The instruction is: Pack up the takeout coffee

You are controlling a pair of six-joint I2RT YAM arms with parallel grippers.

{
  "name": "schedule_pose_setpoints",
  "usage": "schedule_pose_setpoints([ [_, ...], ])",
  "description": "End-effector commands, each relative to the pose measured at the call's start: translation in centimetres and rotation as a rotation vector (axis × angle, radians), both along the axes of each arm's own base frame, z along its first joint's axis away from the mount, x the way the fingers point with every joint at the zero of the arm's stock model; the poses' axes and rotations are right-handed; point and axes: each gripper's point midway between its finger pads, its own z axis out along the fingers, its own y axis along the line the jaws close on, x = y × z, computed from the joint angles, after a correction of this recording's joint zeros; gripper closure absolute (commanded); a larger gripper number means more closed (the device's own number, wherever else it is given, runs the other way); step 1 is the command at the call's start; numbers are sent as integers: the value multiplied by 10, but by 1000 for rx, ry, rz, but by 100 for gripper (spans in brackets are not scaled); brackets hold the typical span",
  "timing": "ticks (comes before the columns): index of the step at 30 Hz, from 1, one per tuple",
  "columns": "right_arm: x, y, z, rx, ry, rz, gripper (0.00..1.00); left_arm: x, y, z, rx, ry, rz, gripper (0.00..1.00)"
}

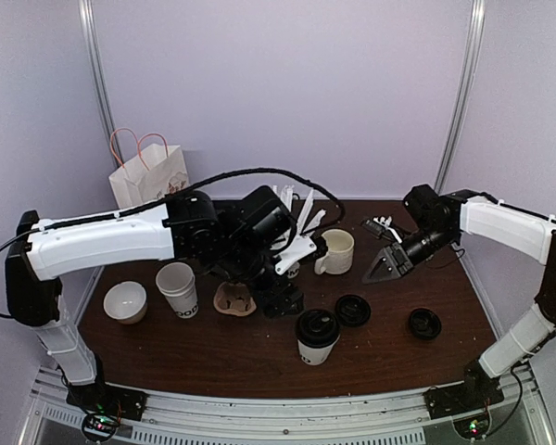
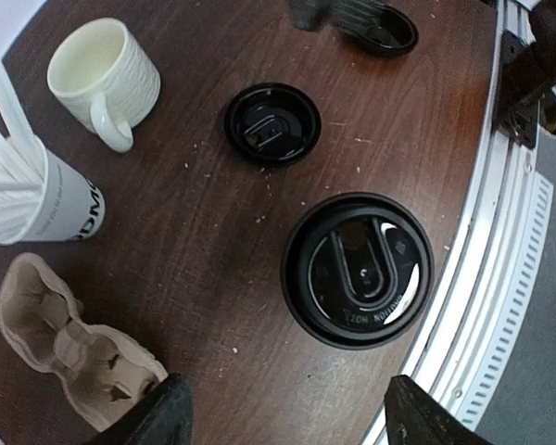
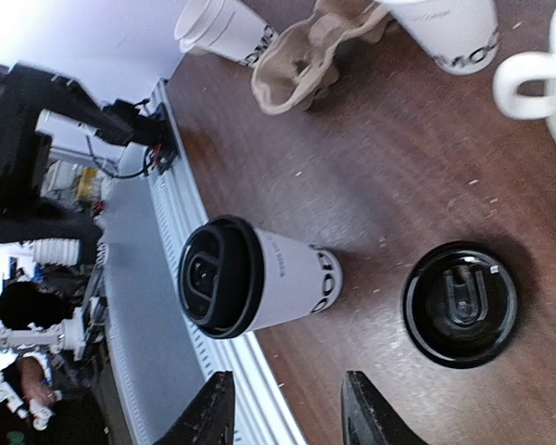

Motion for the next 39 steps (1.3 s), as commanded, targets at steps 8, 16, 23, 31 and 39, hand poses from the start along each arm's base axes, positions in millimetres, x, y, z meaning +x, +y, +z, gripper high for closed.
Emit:
schedule_pose_setpoints([
  [8,-58,40,-31,76,272,135,59,-2,-39,-35,-256,334,153,26],
  [16,-70,50,-44,48,300,176,63,-1,-41,-51,-252,364,182,29],
  [23,-66,51,-54,11,306,172,64,6,-38,-65,-211,356,216,31],
  [31,-74,60,-56,33,345,227,56,2,-38,-85,-166,389,205,35],
  [39,-74,64,-66,20,388,234,63,-2,-35,-102,-123,413,202,41],
])
